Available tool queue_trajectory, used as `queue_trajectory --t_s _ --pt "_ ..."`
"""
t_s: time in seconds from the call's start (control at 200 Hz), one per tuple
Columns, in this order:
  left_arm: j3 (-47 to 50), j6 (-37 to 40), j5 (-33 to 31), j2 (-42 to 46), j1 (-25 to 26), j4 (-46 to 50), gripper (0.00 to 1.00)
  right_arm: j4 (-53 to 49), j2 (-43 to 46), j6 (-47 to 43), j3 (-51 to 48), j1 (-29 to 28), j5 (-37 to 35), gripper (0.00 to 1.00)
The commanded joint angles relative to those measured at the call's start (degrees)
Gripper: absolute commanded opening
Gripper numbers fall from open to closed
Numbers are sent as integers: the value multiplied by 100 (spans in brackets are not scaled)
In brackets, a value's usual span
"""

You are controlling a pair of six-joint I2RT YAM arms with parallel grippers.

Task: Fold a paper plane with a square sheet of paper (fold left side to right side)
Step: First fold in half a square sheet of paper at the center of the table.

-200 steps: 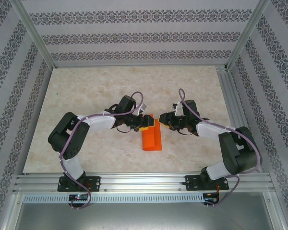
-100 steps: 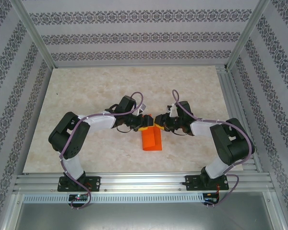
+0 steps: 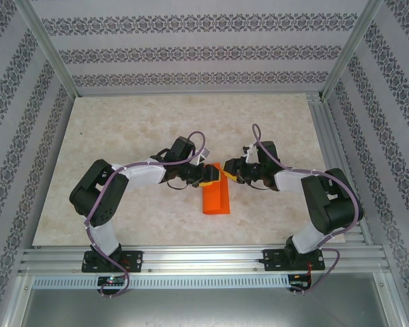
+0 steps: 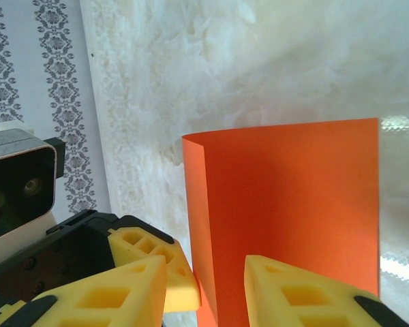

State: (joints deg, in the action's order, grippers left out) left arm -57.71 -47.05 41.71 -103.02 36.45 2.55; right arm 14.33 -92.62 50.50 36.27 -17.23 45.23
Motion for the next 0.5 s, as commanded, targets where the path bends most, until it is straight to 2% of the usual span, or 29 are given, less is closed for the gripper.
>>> queue_trajectory --t_s 0.0,0.29,0.495 --pt "-170 -8 88 -34 73 -239 55 210 -213 -29 126 -81 161 36" --pt "-207 11 83 -38 73 -214 54 363 -440 74 205 -220 153 33" --pt "-212 20 83 -18 73 -187 55 302 -481 24 196 -236 111 13"
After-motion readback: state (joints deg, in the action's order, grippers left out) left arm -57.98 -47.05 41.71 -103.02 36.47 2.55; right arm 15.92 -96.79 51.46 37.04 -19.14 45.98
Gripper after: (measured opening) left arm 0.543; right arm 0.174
